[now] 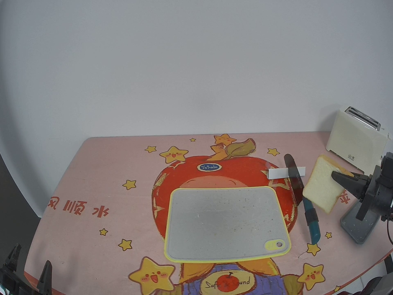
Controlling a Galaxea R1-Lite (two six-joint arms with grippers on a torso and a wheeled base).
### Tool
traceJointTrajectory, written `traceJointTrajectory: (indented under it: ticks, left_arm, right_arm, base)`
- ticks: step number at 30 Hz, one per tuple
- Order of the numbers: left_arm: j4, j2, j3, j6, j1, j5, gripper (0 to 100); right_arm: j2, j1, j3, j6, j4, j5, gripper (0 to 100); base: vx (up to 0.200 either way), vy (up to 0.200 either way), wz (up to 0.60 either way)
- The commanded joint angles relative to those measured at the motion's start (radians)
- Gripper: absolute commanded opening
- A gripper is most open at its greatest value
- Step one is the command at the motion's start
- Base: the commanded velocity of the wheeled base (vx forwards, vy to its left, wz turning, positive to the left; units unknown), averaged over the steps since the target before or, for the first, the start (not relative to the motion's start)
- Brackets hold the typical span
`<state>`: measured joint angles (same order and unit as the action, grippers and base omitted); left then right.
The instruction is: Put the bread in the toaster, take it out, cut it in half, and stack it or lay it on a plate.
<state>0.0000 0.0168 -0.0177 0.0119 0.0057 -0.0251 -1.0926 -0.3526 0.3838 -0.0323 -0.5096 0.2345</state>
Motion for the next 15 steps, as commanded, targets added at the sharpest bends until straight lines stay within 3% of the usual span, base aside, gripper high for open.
traceJointTrajectory:
  ticks: [1,15]
  left_arm:
    - [0.0,-0.012,0.018,0.0,0.0,-0.001,100]
    - [0.0,-0.012,0.016,0.0,0.0,0.001,100]
  right_arm:
    - [-0.006,-0.002,0.0,0.0,0.0,0.0,0]
    - [-0.033,-0.026,-0.017,-0.026,-0.004,0.0,0]
  base:
    - [0.0,0.0,0.0]
    - [0.0,0.0,0.0]
